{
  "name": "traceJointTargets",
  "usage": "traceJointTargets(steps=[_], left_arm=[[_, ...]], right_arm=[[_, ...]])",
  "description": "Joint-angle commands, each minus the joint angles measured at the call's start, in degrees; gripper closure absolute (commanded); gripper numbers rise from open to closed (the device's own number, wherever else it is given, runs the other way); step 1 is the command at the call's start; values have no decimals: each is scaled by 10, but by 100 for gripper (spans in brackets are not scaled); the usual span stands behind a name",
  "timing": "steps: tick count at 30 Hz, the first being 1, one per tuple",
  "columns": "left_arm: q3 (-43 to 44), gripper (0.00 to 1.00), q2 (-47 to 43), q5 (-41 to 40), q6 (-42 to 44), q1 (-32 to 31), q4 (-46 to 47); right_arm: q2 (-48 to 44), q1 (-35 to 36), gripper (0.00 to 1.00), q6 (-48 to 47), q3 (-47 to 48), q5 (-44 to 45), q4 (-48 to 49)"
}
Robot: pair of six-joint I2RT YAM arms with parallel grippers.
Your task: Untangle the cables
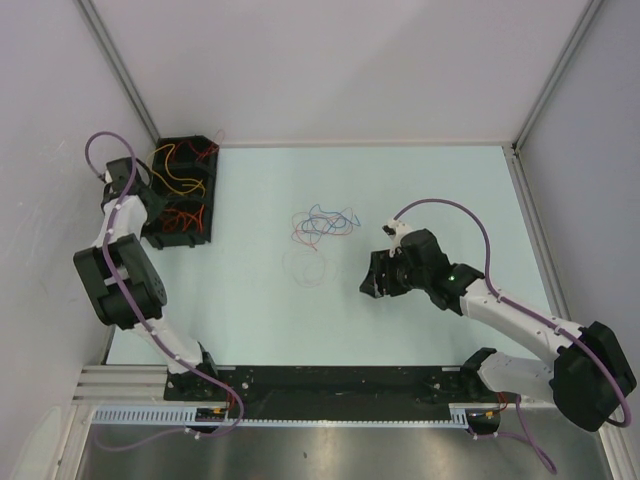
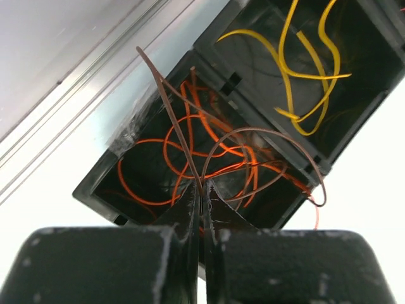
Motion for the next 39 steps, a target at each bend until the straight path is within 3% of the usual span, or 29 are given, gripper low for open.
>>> traceJointTargets(steps=[1, 3, 4, 12, 15, 21, 27, 34, 39], left_arm=[[18, 94, 4, -28, 17, 2, -31], [12, 86, -5, -57, 18, 0, -40], [8, 77, -11, -58, 22, 0, -38], [-26, 43, -91, -49, 35, -15, -10], [-38, 35, -131, -50, 38, -24, -1], [-62, 9, -224, -74, 54, -68, 21], [-37, 9, -299, -127, 77, -199, -30], [-124, 11, -365, -42, 58, -324, -60], [-121, 7, -351, -15, 90, -417, -137]], right_arm=[[-3, -7, 38, -1, -5, -11, 22], [-6, -8, 38, -3, -5, -11, 22], [-7, -9, 38, -3, -6, -11, 21], [-5, -13, 38, 1, -7, -25, 31], [-9, -14, 38, 2, -6, -26, 29], [-7, -15, 37, 8, -6, -26, 32], [17, -15, 37, 26, 0, -27, 46], [65, -15, 37, 29, 32, 5, 34], [123, -12, 38, 30, 77, 17, 24]])
